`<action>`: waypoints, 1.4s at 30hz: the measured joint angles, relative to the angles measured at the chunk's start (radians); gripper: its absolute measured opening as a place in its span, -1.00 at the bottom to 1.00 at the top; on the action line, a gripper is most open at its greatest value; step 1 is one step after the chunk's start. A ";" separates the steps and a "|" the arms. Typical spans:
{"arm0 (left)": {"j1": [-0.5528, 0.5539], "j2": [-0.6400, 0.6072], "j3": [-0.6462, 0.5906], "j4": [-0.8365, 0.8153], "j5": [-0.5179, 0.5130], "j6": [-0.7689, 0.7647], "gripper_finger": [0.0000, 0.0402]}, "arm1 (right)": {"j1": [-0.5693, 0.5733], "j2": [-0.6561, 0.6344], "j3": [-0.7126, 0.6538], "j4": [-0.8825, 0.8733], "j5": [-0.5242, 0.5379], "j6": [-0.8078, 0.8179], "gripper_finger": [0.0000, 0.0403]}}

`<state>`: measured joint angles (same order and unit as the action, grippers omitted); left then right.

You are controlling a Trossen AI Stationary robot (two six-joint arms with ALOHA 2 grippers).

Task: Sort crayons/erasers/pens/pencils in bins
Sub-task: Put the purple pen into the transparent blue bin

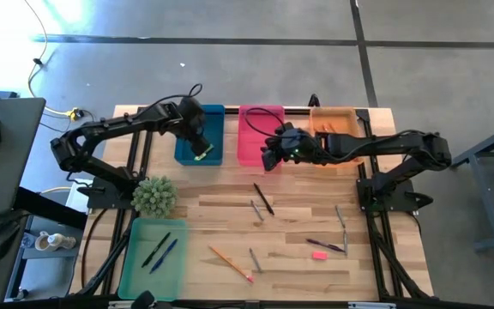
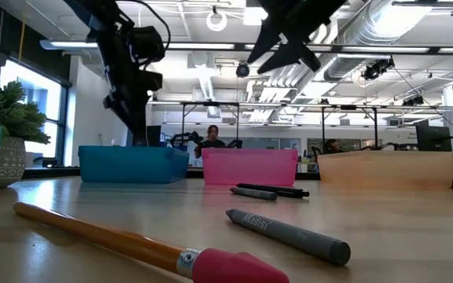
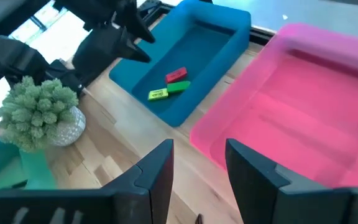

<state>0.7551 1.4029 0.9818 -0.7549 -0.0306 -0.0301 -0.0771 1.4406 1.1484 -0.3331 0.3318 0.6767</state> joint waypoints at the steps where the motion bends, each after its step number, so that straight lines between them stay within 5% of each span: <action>1: 0.000 0.000 0.017 -0.016 0.000 0.014 0.00 | 0.002 0.000 0.014 -0.002 0.001 -0.015 -0.32; 15: -0.017 -0.089 0.124 -0.169 0.001 0.077 0.00 | 0.038 0.000 0.213 -0.501 0.056 0.043 -0.32; 22: -0.064 -0.128 0.124 -0.163 0.001 0.067 0.00 | 0.086 0.000 0.187 -0.694 -0.049 0.083 -0.32; 34: -0.173 -0.128 0.124 -0.165 0.002 0.021 -0.01 | 0.250 0.000 0.010 -0.714 -0.285 0.049 -0.32; 42: -0.256 -0.128 0.124 -0.165 0.001 -0.089 -0.01 | 0.404 0.000 -0.043 -0.692 -0.276 0.124 -0.32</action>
<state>0.4990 1.2747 1.1057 -0.9203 -0.0291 -0.1187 0.3265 1.4406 1.1052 -1.0250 0.0561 0.8006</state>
